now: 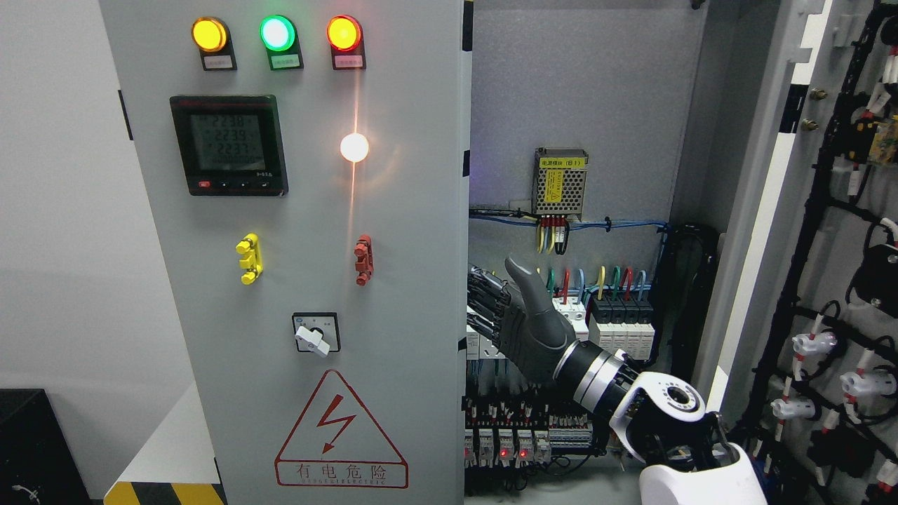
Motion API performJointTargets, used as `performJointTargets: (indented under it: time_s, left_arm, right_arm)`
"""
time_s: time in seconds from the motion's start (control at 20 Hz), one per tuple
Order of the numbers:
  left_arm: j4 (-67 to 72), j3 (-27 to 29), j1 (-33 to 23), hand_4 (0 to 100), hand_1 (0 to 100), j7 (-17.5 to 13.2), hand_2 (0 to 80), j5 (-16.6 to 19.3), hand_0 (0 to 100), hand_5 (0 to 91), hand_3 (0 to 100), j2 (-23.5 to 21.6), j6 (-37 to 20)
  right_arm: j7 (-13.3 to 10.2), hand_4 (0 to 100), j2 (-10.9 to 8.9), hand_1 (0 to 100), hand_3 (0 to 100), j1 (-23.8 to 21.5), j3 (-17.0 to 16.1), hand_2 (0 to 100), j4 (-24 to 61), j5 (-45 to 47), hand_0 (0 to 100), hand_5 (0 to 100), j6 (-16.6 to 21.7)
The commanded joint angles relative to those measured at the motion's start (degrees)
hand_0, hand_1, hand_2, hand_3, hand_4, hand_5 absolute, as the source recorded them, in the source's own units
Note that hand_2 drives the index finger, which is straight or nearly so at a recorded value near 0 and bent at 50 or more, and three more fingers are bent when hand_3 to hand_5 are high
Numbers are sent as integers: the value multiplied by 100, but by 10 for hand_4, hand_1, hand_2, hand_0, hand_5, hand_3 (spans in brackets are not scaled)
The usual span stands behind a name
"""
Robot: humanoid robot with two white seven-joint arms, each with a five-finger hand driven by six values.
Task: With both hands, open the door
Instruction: 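Hold the right hand at the breaker switches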
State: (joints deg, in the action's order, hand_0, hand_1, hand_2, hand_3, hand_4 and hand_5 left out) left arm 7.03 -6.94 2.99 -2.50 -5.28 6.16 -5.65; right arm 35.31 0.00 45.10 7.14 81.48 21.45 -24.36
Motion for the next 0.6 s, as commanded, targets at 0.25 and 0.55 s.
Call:
performJointTargets:
  time_s: [0.25,0.55]
  left_arm:
    - [9,0,0,0,0,3,0,0,0,0,0,-1,29]
    - [0,0,0,0,0,3,0,-8,0,0,0,-1,29]
  right_arm:
    - [159,0,150,0,0,60,103,0,-27,-1,0,0,1]
    - [213,0,141,0,0,69,103,0,-53,-1,0,0,1]
